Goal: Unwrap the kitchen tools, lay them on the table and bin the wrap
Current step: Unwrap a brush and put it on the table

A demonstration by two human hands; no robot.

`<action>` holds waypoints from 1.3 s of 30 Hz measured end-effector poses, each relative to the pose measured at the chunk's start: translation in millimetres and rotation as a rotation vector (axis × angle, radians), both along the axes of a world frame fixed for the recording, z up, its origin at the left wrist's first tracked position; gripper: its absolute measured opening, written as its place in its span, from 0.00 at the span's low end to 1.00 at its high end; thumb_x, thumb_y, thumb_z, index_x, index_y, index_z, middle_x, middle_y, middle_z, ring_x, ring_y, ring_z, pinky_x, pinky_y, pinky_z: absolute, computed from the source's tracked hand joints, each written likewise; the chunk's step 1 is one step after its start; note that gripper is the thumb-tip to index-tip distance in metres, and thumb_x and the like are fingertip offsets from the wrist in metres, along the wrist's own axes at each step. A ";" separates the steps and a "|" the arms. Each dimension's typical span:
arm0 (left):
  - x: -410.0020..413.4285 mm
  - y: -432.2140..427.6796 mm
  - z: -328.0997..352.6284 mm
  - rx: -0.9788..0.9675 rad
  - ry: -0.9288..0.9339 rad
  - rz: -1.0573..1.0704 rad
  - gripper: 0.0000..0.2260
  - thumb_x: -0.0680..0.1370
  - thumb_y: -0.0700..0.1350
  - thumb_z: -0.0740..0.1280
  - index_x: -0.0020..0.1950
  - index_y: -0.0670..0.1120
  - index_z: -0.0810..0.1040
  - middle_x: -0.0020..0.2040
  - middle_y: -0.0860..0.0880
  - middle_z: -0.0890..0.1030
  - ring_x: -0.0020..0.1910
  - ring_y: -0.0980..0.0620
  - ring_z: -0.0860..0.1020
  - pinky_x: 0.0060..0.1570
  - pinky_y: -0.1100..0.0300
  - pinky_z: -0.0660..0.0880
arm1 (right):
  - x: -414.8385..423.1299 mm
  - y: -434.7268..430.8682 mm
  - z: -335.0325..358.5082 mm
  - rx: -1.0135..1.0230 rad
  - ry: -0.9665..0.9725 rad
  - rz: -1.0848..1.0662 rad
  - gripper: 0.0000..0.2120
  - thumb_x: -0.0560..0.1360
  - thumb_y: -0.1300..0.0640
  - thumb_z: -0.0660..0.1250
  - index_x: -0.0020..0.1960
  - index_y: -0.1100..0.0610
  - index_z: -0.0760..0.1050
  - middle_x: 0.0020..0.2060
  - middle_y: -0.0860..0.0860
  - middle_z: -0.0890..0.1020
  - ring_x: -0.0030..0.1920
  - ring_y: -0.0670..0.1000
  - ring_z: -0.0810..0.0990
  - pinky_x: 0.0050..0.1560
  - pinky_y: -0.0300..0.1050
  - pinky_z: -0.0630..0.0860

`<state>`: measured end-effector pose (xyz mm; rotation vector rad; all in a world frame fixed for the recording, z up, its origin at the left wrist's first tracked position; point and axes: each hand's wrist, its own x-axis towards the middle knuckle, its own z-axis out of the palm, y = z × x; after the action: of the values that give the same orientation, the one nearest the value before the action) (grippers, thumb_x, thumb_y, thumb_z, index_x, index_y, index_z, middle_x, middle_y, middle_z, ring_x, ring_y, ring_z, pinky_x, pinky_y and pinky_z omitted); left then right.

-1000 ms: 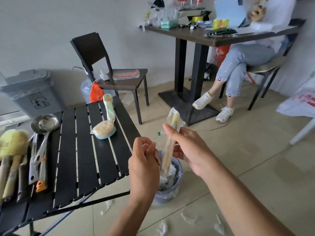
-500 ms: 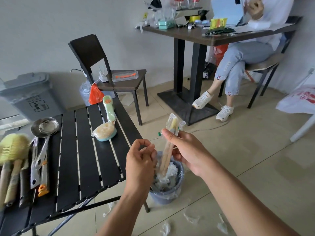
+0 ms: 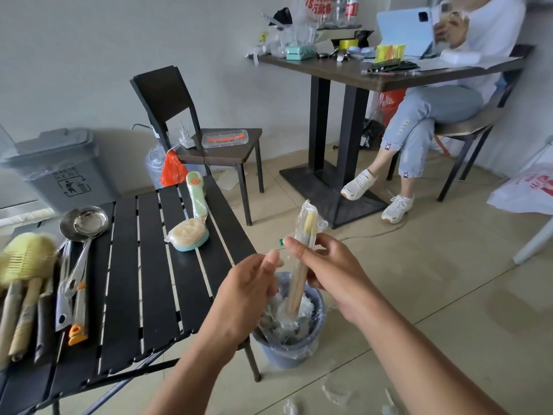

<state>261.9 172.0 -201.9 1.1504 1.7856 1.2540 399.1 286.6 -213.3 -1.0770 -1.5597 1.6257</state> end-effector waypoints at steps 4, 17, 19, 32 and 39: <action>7.7 -0.9 -4.5 0.121 -0.029 0.056 0.23 0.78 0.67 0.67 0.45 0.47 0.81 0.36 0.38 0.82 0.31 0.41 0.77 0.31 0.55 0.76 | -4.2 -4.8 5.2 -0.044 0.073 0.090 0.27 0.70 0.33 0.79 0.53 0.56 0.83 0.41 0.50 0.86 0.40 0.47 0.84 0.41 0.41 0.80; 12.9 -9.2 -1.7 0.405 0.149 0.230 0.13 0.86 0.48 0.66 0.43 0.47 0.75 0.25 0.54 0.70 0.24 0.57 0.63 0.26 0.68 0.61 | -10.7 -8.5 -2.5 -0.003 -0.034 -0.024 0.46 0.60 0.25 0.78 0.71 0.47 0.76 0.61 0.50 0.86 0.61 0.53 0.85 0.63 0.61 0.82; 8.7 -8.5 -0.3 0.384 0.041 0.249 0.13 0.86 0.48 0.66 0.44 0.44 0.75 0.25 0.55 0.69 0.22 0.58 0.62 0.24 0.67 0.61 | -12.7 -11.2 -2.9 0.034 0.018 0.024 0.33 0.65 0.26 0.77 0.61 0.45 0.80 0.50 0.48 0.88 0.52 0.52 0.88 0.56 0.57 0.84; -2.7 -2.5 -8.8 0.154 -0.525 0.012 0.24 0.78 0.71 0.68 0.56 0.54 0.88 0.32 0.52 0.82 0.29 0.51 0.81 0.34 0.60 0.79 | -17.9 -27.8 2.9 0.034 0.290 0.288 0.19 0.79 0.50 0.68 0.68 0.38 0.80 0.64 0.49 0.85 0.66 0.50 0.84 0.66 0.52 0.79; 3.1 1.5 -16.9 0.379 -0.429 0.240 0.14 0.81 0.58 0.72 0.49 0.49 0.90 0.36 0.47 0.86 0.30 0.48 0.82 0.29 0.60 0.78 | -19.6 -30.2 -2.5 0.054 0.261 0.339 0.16 0.81 0.52 0.66 0.67 0.43 0.80 0.60 0.53 0.87 0.63 0.54 0.85 0.56 0.44 0.82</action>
<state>265.0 173.5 -218.8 0.7854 1.4268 1.8815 379.5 256.4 -215.8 -0.5631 -1.6595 1.8476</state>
